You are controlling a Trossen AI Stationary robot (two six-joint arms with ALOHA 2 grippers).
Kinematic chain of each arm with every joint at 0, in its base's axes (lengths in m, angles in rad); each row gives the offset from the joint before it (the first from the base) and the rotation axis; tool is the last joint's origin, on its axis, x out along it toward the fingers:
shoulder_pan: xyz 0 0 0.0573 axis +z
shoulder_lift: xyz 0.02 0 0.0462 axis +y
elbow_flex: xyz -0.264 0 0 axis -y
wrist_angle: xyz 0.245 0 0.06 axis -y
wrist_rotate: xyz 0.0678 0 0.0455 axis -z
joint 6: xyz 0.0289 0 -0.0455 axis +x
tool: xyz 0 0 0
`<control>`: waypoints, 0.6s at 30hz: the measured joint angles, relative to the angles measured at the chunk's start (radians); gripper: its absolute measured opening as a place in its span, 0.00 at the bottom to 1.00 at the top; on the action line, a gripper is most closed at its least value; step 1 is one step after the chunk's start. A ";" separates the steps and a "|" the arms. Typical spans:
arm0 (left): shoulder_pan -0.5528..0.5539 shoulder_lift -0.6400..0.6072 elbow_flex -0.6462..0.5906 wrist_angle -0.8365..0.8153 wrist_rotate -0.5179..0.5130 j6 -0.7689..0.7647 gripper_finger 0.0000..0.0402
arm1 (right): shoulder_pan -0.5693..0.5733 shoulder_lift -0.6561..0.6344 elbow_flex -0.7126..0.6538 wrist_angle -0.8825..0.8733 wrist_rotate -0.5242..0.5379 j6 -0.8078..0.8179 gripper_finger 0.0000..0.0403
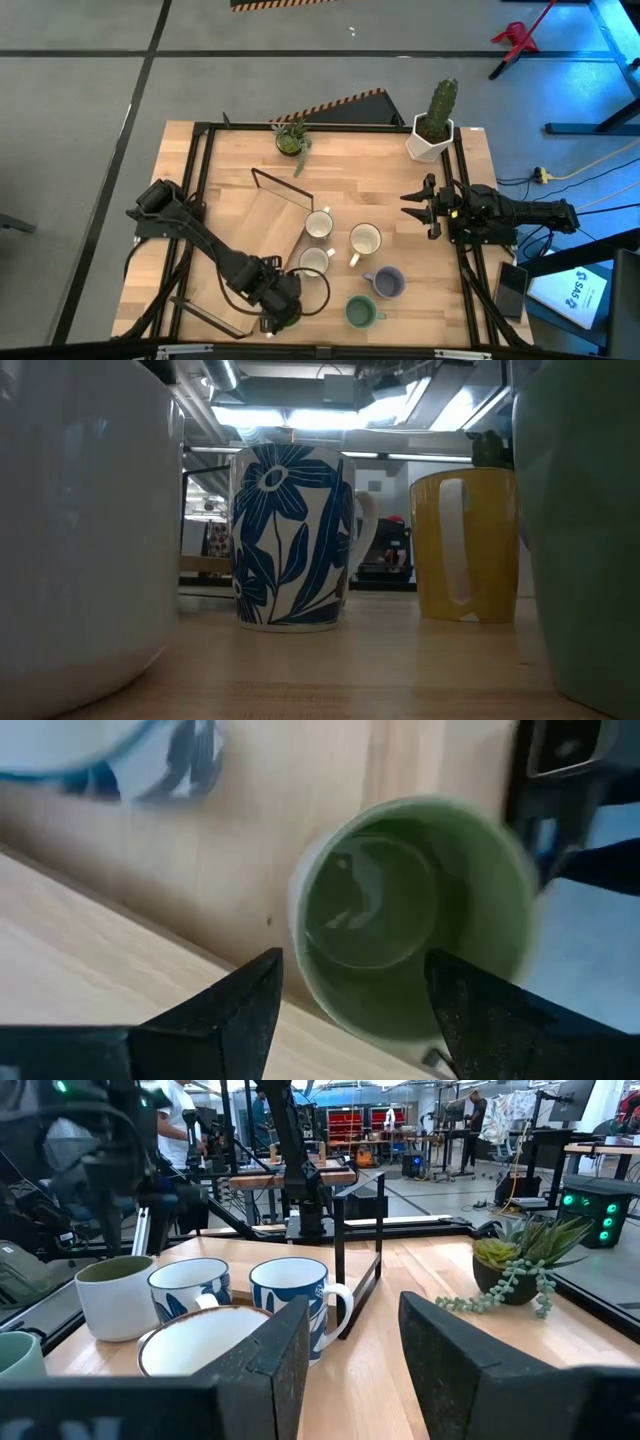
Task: Place coffee mugs
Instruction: Put the white and green mug on the shelf
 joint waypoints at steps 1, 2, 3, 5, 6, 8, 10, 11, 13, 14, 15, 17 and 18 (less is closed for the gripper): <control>0.001 0.000 -0.024 0.008 -0.001 -0.015 0.59 | 0.000 0.000 0.000 0.000 0.000 0.000 0.35; 0.001 0.000 -0.044 0.010 -0.003 -0.026 0.59 | 0.000 0.000 0.000 0.000 0.000 0.000 0.35; 0.001 0.000 -0.061 0.013 -0.006 -0.041 0.59 | 0.000 0.000 0.000 0.000 0.000 0.000 0.35; 0.002 0.000 -0.089 0.016 -0.010 -0.051 0.59 | 0.000 0.000 0.000 -0.001 0.000 0.000 0.35; 0.002 0.000 -0.096 0.017 -0.009 -0.051 0.59 | 0.000 0.000 0.000 -0.001 0.000 0.000 0.35; 0.002 0.000 -0.106 0.036 -0.005 -0.042 0.59 | 0.000 0.000 0.000 -0.001 0.000 0.000 0.35; 0.002 0.000 -0.113 0.077 0.009 -0.026 0.59 | 0.000 0.000 0.000 -0.001 0.000 0.000 0.35; 0.003 0.000 -0.113 0.094 0.015 -0.023 0.59 | 0.000 0.000 0.000 -0.001 0.000 0.000 0.35; 0.003 0.000 -0.113 0.123 0.015 -0.022 0.57 | 0.000 0.000 0.000 -0.001 0.000 0.000 0.35; 0.003 0.000 -0.113 0.133 0.012 -0.022 0.55 | 0.000 0.000 0.000 -0.001 0.000 0.000 0.35; 0.004 0.000 -0.113 0.137 0.005 -0.018 0.53 | 0.000 0.000 0.000 -0.001 0.000 0.000 0.35; 0.004 0.000 -0.113 0.136 -0.003 -0.016 0.47 | 0.000 0.000 0.000 -0.002 0.000 0.000 0.35; 0.005 0.000 -0.114 0.133 -0.005 -0.015 0.43 | 0.000 0.000 0.000 -0.002 0.000 0.000 0.35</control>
